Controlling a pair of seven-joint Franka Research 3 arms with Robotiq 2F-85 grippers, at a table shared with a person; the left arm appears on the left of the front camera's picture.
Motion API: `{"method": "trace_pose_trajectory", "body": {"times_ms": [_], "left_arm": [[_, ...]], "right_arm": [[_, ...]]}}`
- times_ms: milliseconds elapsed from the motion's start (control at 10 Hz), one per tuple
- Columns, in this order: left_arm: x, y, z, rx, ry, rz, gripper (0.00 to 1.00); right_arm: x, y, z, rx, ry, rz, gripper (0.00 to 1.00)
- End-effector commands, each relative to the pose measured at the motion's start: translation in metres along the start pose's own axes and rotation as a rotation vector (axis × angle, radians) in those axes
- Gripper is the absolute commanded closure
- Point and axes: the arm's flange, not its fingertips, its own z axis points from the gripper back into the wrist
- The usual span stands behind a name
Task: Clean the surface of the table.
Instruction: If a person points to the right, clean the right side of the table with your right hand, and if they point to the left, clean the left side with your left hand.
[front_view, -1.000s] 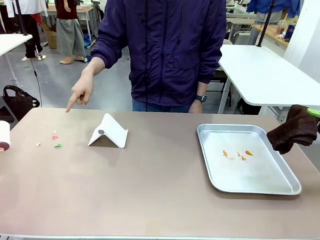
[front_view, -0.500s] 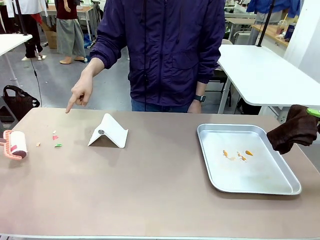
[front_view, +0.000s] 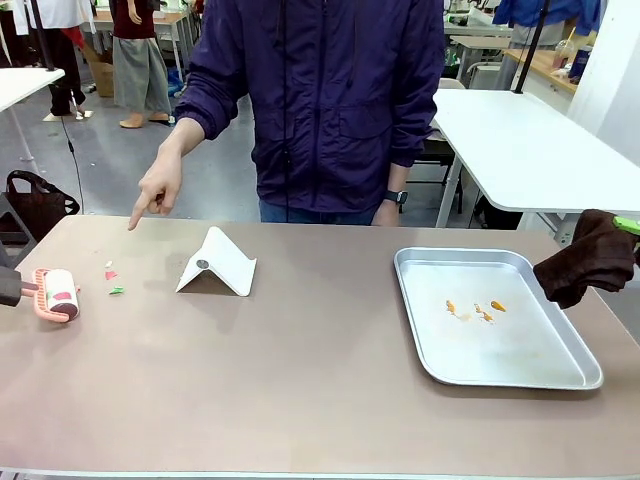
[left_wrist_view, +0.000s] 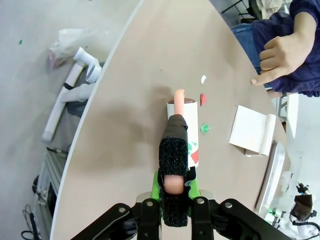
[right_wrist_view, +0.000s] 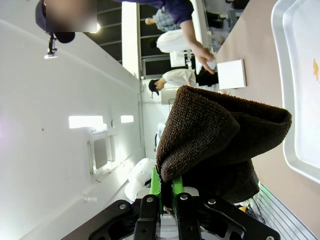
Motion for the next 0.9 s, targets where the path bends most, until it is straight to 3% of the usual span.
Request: {"method": "trace_pose_trajectory", "body": {"times_ms": [0, 800], "left_arm": [[0.006, 0.006, -0.023, 0.053, 0.04, 0.043, 0.78], [0.03, -0.023, -0.095, 0.016, 0.127, 0.149, 0.78]], "right_arm": [[-0.002, 0.006, -0.001, 0.0, -0.001, 0.001, 1.0], [-0.002, 0.006, -0.001, 0.0, -0.001, 0.001, 1.0]]}}
